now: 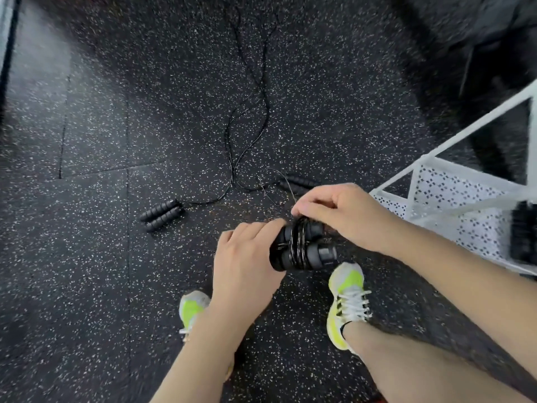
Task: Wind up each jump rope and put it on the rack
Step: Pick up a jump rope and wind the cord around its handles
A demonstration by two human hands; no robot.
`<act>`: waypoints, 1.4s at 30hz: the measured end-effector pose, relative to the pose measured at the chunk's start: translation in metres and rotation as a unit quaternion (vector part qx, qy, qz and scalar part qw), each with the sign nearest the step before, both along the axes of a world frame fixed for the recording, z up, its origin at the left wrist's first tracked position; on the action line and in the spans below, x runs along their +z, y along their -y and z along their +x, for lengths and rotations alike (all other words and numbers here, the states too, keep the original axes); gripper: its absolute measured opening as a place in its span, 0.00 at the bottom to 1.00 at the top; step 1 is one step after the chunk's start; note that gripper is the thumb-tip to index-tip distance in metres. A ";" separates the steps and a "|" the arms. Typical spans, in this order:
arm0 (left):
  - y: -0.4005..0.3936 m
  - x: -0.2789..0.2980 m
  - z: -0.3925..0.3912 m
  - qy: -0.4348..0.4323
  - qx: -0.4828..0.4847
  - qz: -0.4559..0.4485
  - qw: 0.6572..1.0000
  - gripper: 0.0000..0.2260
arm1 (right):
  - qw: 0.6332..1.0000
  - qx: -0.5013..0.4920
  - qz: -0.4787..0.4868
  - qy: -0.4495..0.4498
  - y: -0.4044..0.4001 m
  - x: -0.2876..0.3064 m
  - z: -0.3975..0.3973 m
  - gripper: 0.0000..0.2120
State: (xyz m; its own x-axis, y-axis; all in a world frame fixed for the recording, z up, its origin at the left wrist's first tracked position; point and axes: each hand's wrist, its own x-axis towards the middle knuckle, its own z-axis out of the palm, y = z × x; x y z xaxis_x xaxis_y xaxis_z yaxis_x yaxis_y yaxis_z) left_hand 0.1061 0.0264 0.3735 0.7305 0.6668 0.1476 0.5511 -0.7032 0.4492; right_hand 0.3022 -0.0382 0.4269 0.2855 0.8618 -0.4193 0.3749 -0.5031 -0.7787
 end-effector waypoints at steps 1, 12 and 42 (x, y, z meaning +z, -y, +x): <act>0.008 0.003 -0.004 0.008 0.001 0.005 1.000 0.22 | 1.000 0.019 -0.002 -0.001 0.004 0.005 -0.002 0.09; 0.104 0.118 -0.054 0.057 -0.001 0.073 0.996 0.13 | 0.955 -0.076 0.182 -0.222 0.112 0.088 -0.066 0.09; 0.023 0.057 -0.010 -0.090 0.146 0.023 0.985 0.08 | 0.983 -0.030 0.119 0.139 0.071 -0.002 -0.097 0.12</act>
